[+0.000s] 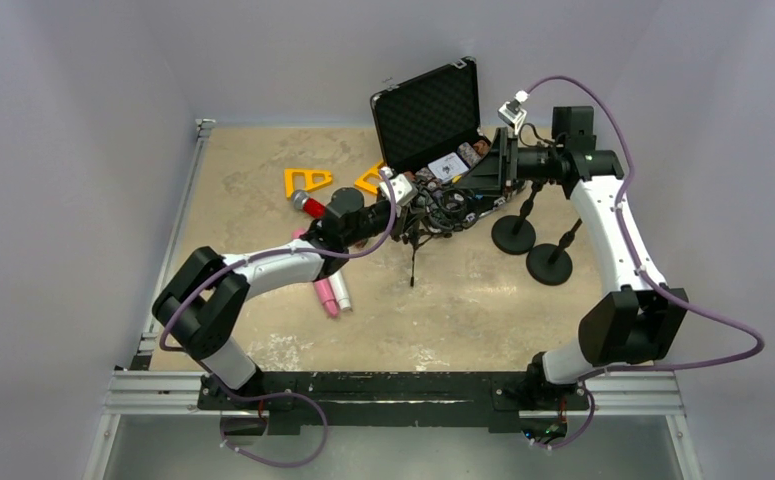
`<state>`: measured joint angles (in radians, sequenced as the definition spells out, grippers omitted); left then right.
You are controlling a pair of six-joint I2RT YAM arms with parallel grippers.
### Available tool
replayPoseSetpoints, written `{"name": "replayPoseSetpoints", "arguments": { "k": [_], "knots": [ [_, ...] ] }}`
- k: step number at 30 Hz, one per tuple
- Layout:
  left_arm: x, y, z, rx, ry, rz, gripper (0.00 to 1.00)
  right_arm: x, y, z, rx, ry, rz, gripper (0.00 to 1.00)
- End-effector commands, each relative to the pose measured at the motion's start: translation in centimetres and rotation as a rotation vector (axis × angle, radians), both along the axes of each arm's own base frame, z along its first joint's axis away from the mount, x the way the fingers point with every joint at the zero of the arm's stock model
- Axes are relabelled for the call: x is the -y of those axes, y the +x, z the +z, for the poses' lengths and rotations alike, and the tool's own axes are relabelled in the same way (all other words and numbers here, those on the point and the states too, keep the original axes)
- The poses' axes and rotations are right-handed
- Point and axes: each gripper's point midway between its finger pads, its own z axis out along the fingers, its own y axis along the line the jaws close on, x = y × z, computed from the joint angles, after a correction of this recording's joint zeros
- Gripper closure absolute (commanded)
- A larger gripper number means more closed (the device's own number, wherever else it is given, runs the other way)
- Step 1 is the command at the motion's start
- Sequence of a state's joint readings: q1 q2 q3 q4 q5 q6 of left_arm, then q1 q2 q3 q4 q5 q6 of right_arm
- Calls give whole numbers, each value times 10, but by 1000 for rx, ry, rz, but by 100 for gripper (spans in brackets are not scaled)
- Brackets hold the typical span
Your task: Attach the microphones to the stand
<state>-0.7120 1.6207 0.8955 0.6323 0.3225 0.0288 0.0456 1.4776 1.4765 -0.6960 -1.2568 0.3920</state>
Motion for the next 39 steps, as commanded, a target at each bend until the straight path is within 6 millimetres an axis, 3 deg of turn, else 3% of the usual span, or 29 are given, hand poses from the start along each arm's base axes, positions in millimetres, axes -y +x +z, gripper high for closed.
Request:
{"name": "replayPoseSetpoints", "arguments": {
  "k": [1, 7, 12, 19, 22, 25, 30, 34, 37, 39],
  "knots": [
    [-19, -5, -76, -187, 177, 32, 100, 9, 2, 20, 214, -46, 17, 30],
    [-20, -1, -78, -202, 159, 60, 100, 31, 22, 3, 307, -231, -89, 22],
    [-18, 0, -71, -225, 122, 71, 97, 39, 20, 2, 401, -306, -112, 20],
    [-23, -2, -40, -247, 68, 95, 45, 32, -20, 16, 561, -264, -2, 20],
    [-26, -5, -21, -231, 44, 96, 35, 31, -36, 17, 619, -257, 16, 20],
    [-33, -9, -2, -206, 29, 109, 31, 30, -52, 16, 669, -243, 31, 20],
    [-58, -21, 30, -179, 5, 170, 26, 31, -68, 11, 754, -258, 31, 17],
    [-90, -38, 60, -199, -37, 261, 18, 33, -78, 2, 814, -283, 24, 14],
    [-115, -54, 73, -243, -75, 325, 13, 35, -83, -3, 852, -303, 4, 11],
    [-133, -67, 72, -303, -76, 373, 10, 37, -87, -5, 880, -324, -13, 9]
  ]
}}
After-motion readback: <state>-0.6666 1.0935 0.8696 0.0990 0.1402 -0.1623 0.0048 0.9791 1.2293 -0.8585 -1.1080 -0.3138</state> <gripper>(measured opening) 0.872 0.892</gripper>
